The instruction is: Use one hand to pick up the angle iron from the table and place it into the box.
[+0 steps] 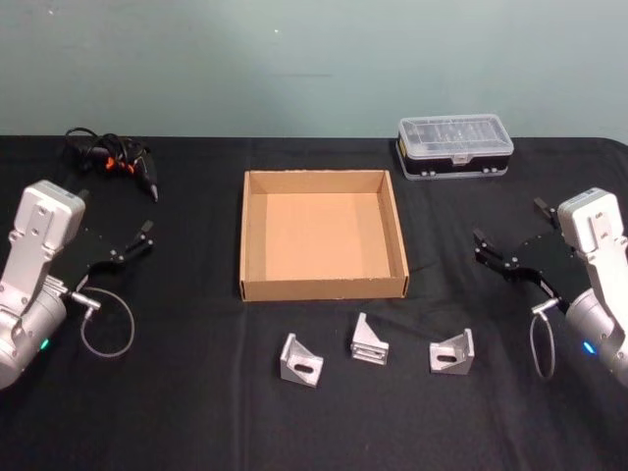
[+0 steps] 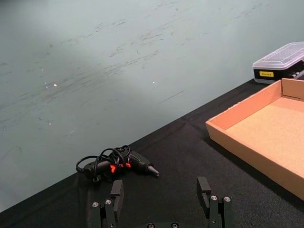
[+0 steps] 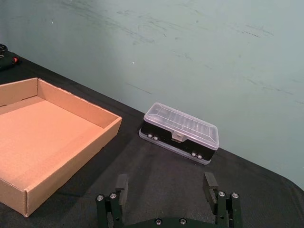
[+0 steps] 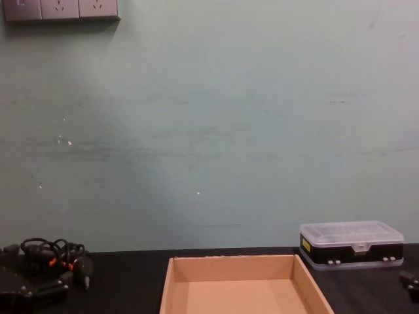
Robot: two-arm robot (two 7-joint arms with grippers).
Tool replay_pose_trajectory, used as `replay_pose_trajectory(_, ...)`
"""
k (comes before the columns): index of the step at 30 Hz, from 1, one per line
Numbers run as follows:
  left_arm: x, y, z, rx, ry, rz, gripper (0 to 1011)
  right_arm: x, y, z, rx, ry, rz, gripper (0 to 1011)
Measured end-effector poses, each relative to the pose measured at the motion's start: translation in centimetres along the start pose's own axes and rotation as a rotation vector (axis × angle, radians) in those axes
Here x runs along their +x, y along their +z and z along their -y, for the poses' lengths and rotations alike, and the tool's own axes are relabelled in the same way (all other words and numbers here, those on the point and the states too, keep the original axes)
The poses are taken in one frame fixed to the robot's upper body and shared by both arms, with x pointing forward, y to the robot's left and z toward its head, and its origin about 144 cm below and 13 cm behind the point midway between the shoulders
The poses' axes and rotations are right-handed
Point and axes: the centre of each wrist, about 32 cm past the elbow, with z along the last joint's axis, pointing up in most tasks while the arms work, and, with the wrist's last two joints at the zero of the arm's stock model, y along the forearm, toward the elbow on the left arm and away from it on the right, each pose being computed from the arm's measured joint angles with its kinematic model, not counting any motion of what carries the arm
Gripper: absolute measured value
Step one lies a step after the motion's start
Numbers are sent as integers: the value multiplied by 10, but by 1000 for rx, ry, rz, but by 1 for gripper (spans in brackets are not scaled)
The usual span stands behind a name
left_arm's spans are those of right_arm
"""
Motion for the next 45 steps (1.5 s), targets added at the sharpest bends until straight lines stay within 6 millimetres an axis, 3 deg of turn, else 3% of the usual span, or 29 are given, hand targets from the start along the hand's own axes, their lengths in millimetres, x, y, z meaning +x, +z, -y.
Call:
replay_pose_trajectory(12,0,0,0,0,0,0,1011,0,0,1,3,2,-3,1004)
replay_pose_trajectory(21,0,0,0,0,0,0,1011,1,13,18,42,53,-59,1004)
replay_pose_trajectory(30,0,0,0,0,0,0,1011,14,32,58,26,208,-124,1004)
replay_pose_trajectory(37,0,0,0,0,0,0,1011,29,39,94,-30,406,-69,1004)
replay_pose_trajectory(45,0,0,0,0,0,0,1012,41,32,101,-95,539,-19,1004)
